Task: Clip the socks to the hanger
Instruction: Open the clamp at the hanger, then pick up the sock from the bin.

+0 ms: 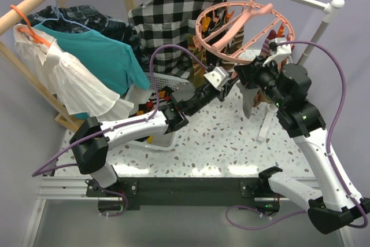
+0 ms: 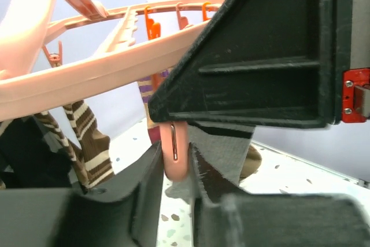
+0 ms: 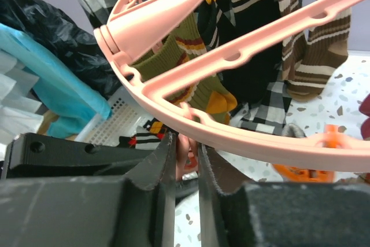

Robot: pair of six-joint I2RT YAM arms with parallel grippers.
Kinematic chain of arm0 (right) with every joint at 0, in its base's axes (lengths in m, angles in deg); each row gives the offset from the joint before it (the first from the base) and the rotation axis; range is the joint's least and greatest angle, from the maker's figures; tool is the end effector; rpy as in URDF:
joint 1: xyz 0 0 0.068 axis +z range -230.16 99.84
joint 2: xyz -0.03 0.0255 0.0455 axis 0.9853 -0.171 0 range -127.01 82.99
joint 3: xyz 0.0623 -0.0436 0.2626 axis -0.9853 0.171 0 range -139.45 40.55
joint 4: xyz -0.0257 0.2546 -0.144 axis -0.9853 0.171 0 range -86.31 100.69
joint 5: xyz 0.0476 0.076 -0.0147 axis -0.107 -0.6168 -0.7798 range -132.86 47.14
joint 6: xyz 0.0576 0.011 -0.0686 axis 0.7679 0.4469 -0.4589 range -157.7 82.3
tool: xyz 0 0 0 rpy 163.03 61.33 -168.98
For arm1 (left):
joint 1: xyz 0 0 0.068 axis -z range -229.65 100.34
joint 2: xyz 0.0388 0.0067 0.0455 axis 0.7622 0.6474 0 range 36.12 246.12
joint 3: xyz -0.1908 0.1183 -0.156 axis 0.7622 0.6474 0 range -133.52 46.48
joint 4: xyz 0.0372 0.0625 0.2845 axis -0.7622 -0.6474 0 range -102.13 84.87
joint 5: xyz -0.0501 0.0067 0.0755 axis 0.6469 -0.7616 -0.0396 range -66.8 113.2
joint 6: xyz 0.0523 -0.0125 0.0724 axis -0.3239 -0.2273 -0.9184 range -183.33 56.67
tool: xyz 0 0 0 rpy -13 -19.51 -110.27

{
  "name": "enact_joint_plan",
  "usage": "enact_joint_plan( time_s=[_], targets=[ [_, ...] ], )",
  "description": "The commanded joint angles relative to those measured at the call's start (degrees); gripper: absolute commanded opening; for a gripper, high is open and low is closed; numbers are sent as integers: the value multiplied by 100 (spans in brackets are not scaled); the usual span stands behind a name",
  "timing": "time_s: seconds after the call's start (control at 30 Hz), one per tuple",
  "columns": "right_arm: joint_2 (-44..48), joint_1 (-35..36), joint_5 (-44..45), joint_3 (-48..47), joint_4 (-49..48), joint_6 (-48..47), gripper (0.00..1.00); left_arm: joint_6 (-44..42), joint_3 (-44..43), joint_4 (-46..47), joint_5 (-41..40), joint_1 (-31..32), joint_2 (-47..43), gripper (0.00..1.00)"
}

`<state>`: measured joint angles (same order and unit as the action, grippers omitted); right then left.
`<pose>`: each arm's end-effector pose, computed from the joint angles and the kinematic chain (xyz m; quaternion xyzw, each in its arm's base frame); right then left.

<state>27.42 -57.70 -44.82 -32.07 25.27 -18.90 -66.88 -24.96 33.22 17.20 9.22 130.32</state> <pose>0.2518 0.1071 0.4587 -0.0350 0.7337 0.2508 0.6305 0.2493 -0.3965 0.3661 0.2773 0.5380 -0.3412 0.7191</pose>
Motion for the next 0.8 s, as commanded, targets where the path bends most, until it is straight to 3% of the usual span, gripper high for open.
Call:
enact_joint_plan(
  time_s=[0.0, 0.13, 0.33, 0.57, 0.77],
  targets=[
    [90, 30, -68, 28, -480, 9, 11, 215, 77, 103, 117, -25, -340, 34],
    [99, 30, -86, 37, -480, 9, 10, 302, 209, -46, -120, -60, -515, 55],
    [99, 22, -68, 46, -453, -35, 10, 583, 560, -949, -753, -209, -1051, 71],
    [134, 22, -15, 99, -418, -79, 10, 1374, 991, -2989, -1544, -815, -1675, 73],
    [125, 22, 2, 143, -392, -105, 10, 1989, 1071, -4790, -1721, -1483, -1466, 67]
  ],
)
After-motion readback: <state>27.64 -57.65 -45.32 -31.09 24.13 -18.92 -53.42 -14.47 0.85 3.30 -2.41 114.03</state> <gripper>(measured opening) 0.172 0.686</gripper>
